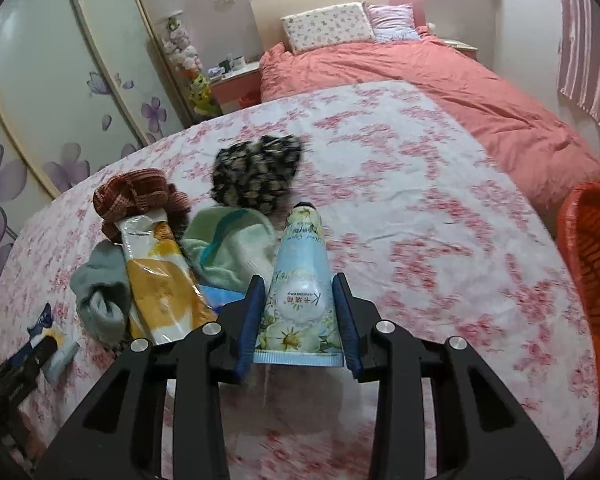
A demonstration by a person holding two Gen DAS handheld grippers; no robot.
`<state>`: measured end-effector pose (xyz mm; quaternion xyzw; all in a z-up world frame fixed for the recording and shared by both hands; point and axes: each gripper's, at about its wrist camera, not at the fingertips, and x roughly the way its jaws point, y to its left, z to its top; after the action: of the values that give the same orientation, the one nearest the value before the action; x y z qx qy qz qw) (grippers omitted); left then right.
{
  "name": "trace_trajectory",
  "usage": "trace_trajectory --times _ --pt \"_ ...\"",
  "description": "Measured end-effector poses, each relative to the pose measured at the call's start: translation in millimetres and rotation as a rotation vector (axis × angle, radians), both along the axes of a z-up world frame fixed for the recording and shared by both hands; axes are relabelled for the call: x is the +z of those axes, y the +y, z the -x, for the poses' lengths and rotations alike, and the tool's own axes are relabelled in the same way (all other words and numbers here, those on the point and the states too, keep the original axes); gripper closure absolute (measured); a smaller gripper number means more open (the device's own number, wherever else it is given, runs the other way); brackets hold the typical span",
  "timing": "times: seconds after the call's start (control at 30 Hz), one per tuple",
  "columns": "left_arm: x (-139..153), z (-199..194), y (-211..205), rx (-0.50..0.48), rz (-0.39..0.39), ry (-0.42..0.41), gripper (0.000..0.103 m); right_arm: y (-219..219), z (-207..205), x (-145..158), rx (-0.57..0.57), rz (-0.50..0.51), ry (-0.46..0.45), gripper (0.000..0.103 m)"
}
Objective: Collect trash
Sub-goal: 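Grasp the blue snack bag with the left tool while the right tool grasps the lotion tube, then lift the blue bag with the left tool while the right tool lifts the lotion tube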
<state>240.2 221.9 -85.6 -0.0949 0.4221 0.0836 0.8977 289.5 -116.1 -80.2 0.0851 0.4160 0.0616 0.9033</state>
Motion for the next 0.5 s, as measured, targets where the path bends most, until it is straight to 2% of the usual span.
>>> trace_trajectory --times 0.1,0.27,0.33,0.4,0.5 --pt "-2 -9 -5 -0.022 -0.005 0.002 0.032 -14 7 -2 -0.027 0.020 0.000 0.067" --pt "-1 -19 -24 -0.084 -0.027 -0.012 0.032 -36 11 -17 -0.052 0.030 0.056 0.067" --pt "2 -18 -30 -0.097 -0.042 -0.020 0.032 -39 11 -15 -0.058 0.027 0.044 0.066" --pt "4 -15 -33 -0.100 -0.051 -0.027 0.032 -40 8 -12 -0.067 0.014 0.037 0.060" --pt "8 -8 -32 -0.097 -0.061 -0.033 0.029 -42 1 -11 -0.082 0.009 0.031 0.060"
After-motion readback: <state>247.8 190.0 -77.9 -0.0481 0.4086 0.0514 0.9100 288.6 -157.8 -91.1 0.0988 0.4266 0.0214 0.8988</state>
